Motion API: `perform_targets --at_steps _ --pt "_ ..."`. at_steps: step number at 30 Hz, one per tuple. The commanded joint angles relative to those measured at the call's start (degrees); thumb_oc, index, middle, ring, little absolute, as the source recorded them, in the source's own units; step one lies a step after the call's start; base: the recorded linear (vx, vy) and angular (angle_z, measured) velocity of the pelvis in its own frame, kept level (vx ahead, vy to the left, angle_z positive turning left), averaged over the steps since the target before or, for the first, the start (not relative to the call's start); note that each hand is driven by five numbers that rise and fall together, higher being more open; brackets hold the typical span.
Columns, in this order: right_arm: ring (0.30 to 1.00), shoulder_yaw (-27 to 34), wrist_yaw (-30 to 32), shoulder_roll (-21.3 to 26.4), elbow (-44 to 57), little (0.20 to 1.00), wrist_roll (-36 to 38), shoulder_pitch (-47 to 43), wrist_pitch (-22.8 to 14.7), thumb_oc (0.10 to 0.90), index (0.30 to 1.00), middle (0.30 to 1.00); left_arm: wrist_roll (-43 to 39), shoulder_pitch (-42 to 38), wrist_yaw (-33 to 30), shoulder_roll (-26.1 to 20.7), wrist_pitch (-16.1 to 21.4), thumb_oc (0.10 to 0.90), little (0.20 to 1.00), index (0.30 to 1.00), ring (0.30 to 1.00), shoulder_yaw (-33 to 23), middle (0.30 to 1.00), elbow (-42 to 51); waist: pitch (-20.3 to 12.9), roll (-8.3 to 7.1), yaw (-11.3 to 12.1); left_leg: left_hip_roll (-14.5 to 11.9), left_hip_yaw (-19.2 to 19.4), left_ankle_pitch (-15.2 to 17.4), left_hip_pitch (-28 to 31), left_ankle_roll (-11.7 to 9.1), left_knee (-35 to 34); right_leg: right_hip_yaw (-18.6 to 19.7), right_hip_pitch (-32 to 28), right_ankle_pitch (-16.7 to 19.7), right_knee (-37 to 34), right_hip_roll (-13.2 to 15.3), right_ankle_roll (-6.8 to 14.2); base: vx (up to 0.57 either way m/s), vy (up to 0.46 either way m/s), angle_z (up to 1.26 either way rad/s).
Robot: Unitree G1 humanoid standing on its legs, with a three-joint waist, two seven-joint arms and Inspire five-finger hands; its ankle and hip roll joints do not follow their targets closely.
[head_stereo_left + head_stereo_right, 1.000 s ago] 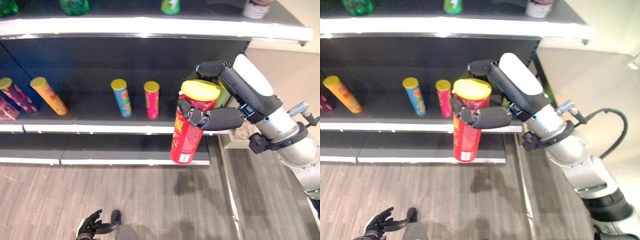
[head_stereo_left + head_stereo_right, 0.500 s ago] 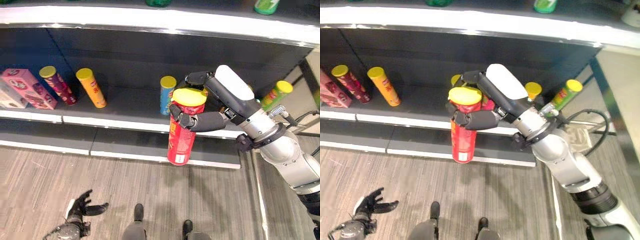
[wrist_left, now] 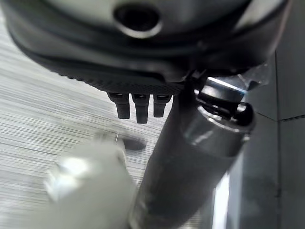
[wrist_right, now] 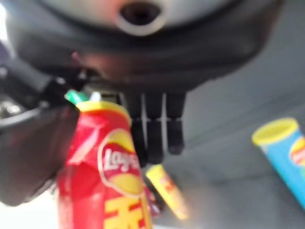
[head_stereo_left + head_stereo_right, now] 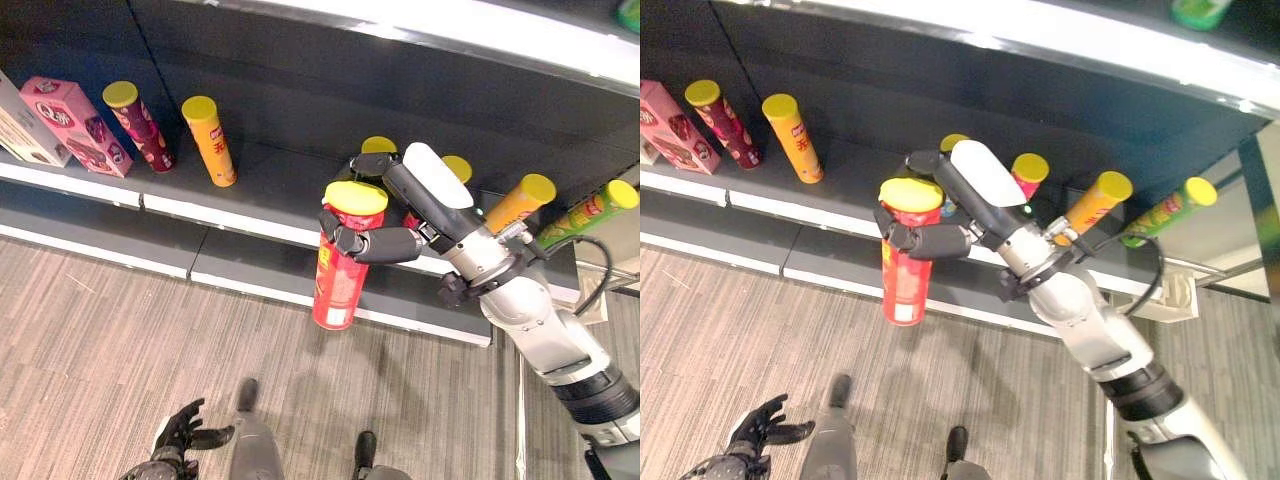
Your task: Put the goods on the table back onto the shelves and tidy them up.
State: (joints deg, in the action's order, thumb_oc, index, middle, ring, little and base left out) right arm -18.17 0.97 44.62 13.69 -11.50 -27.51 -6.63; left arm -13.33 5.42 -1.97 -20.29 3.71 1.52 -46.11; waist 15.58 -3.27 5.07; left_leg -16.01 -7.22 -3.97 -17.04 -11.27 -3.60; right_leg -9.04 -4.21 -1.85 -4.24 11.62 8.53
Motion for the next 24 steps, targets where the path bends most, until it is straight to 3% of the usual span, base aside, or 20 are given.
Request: perform_targets --at_steps 1,2,6,18,24 --pt "0.300 5.01 6.89 1.30 4.26 0.300 -2.94 -6.40 -2.87 0.400 0.300 0.300 0.68 1.59 -2.24 -4.70 3.15 0.800 0.900 0.900 0.900 -0.49 0.900 3.50 -5.74 4.04 0.99 2.14 1.86 0.81 5.49 -0.05 0.48 1.95 3.79 -4.25 5.20 0.40 3.54 0.05 0.540 0.00" --pt "0.300 4.79 8.22 -1.06 4.85 0.300 -4.68 -8.46 -2.35 0.400 0.300 0.300 1.38 1.36 -2.54 -5.99 3.03 0.800 0.900 0.900 0.900 -0.31 0.900 4.38 -4.55 4.65 1.96 5.76 3.05 3.52 2.97 1.29 6.25 2.62 5.33 -1.34 5.65 4.41 4.51 0.04 0.612 0.02" --pt "0.300 4.07 11.36 -3.18 4.21 0.300 -8.63 -11.63 -2.25 0.400 0.300 0.300 1.65 0.17 -3.68 -8.10 3.40 0.800 0.900 0.900 0.900 -0.92 0.900 4.84 -2.76 4.77 3.74 8.38 3.67 5.75 -1.42 2.24 11.65 2.67 7.52 1.75 4.07 6.93 5.09 -0.07 0.192 -0.06" --pt "0.300 6.60 23.53 -9.83 1.27 0.300 -21.37 -12.15 0.39 0.400 0.300 0.300 0.26 -0.40 -7.64 -6.87 4.61 0.800 0.900 0.900 0.900 0.82 0.900 7.58 1.26 4.34 6.31 9.68 1.88 6.57 -8.00 3.24 16.32 0.79 10.12 2.83 4.03 7.68 5.46 -0.03 -0.030 0.05" --pt "0.300 6.90 26.80 -7.48 -2.29 0.300 -25.56 -14.41 2.23 0.400 0.300 0.300 0.06 -1.06 -7.71 -7.00 4.88 0.800 0.900 0.900 0.900 2.12 0.900 8.21 2.98 5.24 6.93 10.27 0.51 6.31 -9.90 3.50 16.57 0.02 11.82 2.55 5.48 7.85 5.66 -0.02 -0.031 0.05"
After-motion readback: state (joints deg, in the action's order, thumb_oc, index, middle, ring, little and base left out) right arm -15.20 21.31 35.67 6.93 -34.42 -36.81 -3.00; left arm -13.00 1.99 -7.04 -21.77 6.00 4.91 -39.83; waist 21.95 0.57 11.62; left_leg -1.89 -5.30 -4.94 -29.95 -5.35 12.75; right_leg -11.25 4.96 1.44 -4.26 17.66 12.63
